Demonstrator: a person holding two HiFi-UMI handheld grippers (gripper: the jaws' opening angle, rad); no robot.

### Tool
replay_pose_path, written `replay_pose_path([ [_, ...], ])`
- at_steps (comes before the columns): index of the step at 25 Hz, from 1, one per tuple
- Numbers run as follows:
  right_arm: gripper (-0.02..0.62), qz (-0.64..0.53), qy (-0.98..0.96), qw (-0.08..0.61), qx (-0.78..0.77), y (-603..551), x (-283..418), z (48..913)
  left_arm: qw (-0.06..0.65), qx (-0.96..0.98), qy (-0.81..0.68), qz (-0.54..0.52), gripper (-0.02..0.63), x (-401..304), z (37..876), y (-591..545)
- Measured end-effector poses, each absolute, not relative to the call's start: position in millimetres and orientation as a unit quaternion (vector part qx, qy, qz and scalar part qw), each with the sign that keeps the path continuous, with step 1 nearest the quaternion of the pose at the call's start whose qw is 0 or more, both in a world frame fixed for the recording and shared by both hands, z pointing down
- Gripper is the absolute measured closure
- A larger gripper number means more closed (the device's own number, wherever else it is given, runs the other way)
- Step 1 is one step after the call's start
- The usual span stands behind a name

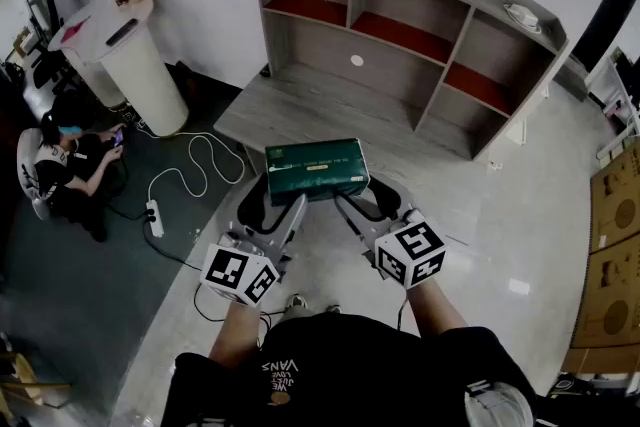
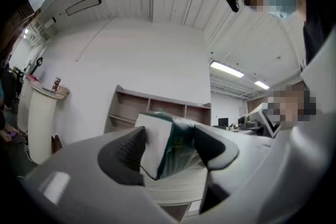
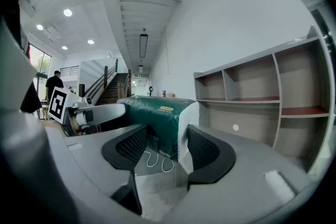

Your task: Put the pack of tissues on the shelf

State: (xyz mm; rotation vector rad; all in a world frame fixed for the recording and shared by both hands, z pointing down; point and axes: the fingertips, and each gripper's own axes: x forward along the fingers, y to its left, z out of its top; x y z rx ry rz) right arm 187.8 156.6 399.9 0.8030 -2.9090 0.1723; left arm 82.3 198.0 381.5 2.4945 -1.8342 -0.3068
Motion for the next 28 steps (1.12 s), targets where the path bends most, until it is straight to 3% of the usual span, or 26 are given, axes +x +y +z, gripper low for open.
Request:
replay_pose_path([
  [12,0.354,0.076,-0.960,0.056,0.262,143,178,413,0.023,0.798,-0.593,-0.101,0.282,72,396,184],
  [28,0.354,0.088,-0.941,0.043,0.324,74,76,415,0.036,0.834,-0.543,-0.098,0.282,-35,404,101],
])
